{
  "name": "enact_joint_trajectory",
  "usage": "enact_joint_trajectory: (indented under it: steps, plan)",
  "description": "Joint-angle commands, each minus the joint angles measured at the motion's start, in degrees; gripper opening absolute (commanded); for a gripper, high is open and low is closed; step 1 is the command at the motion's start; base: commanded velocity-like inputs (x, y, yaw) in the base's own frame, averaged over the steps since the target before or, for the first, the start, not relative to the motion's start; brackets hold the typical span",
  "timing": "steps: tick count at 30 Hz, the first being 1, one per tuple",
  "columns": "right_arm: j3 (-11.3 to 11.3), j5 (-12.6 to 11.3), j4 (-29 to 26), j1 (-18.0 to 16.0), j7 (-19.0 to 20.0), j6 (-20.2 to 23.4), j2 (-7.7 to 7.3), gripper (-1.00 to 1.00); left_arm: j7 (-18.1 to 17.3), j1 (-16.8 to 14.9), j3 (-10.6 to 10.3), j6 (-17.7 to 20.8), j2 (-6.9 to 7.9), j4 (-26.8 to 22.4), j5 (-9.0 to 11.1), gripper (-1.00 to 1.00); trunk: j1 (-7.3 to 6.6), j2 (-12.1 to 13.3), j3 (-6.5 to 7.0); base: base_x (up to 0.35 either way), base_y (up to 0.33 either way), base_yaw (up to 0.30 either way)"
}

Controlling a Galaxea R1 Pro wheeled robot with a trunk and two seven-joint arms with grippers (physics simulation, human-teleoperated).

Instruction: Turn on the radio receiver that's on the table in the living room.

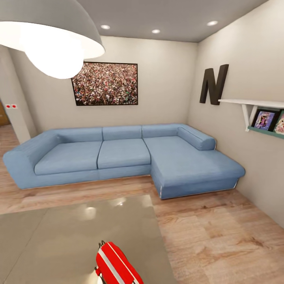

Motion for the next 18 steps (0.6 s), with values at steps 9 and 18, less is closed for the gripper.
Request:
enact_joint_trajectory:
  steps: [9,18]
  plan:
    - [0.00,0.00,0.00,0.00,0.02,-0.06,0.00,1.00,0.00,0.00,0.00,-0.03,-0.02,-0.01,0.00,1.00,0.00,0.00,0.00,0.005,-0.003,0.229]
    - [0.00,0.01,0.00,0.00,0.05,-0.04,0.00,1.00,0.00,0.00,0.00,-0.05,-0.02,-0.08,0.00,1.00,0.00,0.00,0.00,0.000,0.000,0.272]
